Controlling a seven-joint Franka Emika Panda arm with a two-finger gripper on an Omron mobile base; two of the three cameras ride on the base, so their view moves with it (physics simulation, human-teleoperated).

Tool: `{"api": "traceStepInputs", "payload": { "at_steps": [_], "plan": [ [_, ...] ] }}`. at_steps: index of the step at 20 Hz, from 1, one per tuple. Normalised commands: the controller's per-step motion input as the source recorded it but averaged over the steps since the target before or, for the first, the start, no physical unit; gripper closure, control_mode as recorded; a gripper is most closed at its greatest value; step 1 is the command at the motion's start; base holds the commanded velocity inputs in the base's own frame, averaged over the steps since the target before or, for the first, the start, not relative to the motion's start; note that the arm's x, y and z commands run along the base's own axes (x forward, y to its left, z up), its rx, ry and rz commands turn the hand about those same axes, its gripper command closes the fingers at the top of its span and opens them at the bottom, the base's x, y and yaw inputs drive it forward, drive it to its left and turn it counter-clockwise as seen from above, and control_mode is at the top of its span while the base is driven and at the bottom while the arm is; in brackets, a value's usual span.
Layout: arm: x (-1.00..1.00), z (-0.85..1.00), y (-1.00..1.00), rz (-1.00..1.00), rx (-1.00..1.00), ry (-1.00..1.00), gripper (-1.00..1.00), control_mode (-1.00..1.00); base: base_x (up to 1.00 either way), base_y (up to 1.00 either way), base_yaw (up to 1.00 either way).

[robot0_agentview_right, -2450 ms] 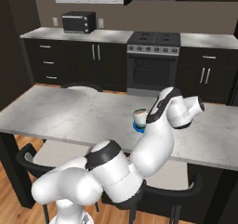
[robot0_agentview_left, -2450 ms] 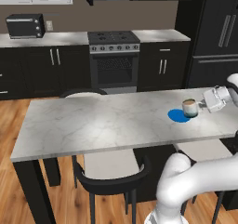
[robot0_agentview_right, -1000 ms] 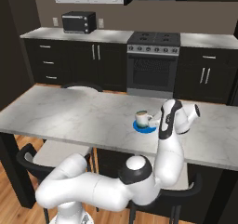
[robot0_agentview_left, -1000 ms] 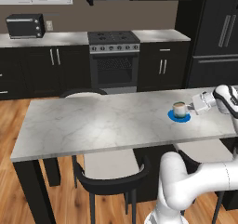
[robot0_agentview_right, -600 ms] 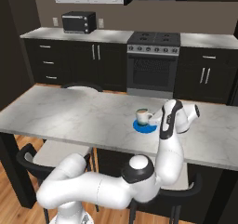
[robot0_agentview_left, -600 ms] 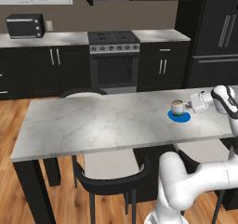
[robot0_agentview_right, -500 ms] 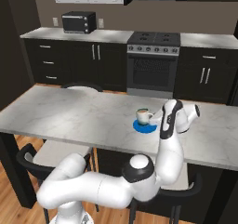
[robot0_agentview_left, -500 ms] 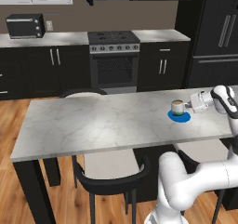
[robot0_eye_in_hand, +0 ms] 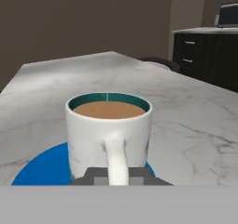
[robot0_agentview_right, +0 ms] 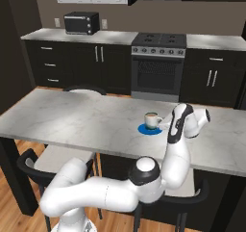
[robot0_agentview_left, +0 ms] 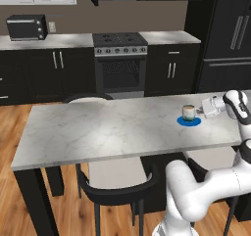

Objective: Pick the cup of tea, navigate to the dining table, and place it on the saucer.

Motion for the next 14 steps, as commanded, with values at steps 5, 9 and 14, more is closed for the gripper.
{"api": "traceStepInputs", "payload": {
  "at_steps": [5, 9, 14],
  "plan": [
    [0.09, -0.17, 0.0, 0.0, 0.0, 0.0, 1.0, -1.0, 0.0, 0.0, 0.0],
    [-0.01, -0.17, 0.0, 0.0, 0.0, 0.0, 1.0, -1.0, 0.0, 0.0, 0.0],
    [-0.14, -0.04, 0.0, 0.0, 0.0, -0.01, 1.0, -1.0, 0.0, 0.0, 0.0]
  ]
}}
